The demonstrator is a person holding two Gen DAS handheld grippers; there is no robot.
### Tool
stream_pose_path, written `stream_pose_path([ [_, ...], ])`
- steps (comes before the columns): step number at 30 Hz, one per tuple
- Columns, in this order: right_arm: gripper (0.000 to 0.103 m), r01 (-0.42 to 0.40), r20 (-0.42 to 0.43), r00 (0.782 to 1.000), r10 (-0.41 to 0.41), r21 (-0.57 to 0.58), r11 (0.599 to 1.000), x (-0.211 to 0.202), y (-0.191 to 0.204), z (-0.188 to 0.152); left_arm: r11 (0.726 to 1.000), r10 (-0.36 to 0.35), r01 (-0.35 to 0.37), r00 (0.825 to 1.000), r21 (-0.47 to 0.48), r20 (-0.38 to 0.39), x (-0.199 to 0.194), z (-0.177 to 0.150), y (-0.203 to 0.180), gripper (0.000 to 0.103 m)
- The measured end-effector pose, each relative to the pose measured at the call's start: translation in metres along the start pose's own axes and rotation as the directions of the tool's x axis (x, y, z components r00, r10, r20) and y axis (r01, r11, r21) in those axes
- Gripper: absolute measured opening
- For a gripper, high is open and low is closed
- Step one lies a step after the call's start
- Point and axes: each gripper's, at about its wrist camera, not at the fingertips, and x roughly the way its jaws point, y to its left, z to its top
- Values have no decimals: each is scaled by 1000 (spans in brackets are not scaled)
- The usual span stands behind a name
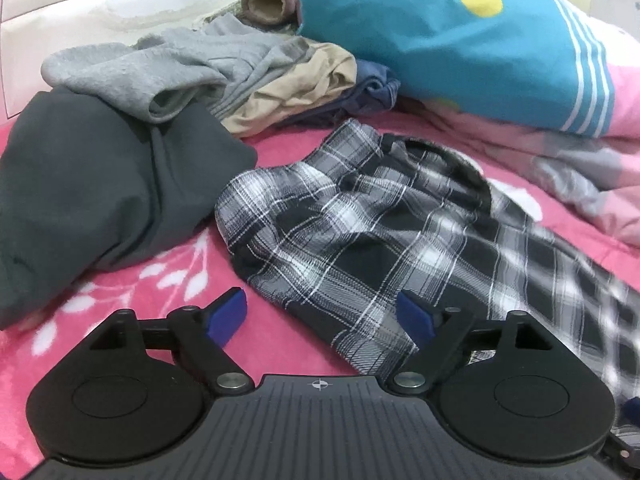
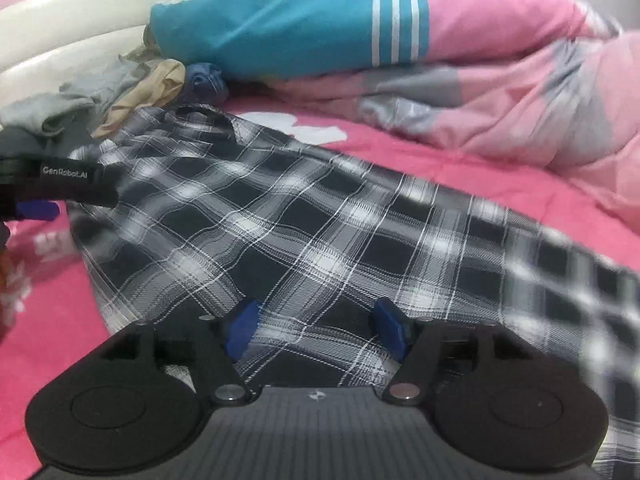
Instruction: Fold clothes
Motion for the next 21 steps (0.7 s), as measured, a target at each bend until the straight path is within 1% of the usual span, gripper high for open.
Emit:
stream_pose_path([
  [1,72,13,-1,1000,-13,-5,1000,0,2,1,1000,4,-4,1000,1,-1,0,0,0,86],
  [6,73,5,-2,1000,-5,25,1000,-2,-3,4,1000,11,-11,1000,10,-6,1,0,-2,88],
  [9,73,12,24,1000,-13,33,999,-14,-4,7,1000,10,-10,1000,12,-9,2,0,-1,90],
  [11,73,-3,37,999,2,34,999,-26,-4,8,1000,10,-10,1000,11,-12,2,-1,-2,91],
  [13,73,-23,33,999,22,29,999,-34,-2,8,1000,11,-11,1000,14,-14,3,-1,-2,92],
  [16,73,-9,6,1000,9,-18,1000,-32,4,-2,1000,13,-13,1000,17,-15,3,-1,-2,93],
  [18,77,8,-15,1000,-9,-43,999,-24,7,-14,1000,13,-13,1000,17,-16,4,-1,-3,93],
  [21,83,-2,-1,1000,2,4,1000,-22,0,-18,1000,11,-11,1000,14,-14,3,0,-2,94],
])
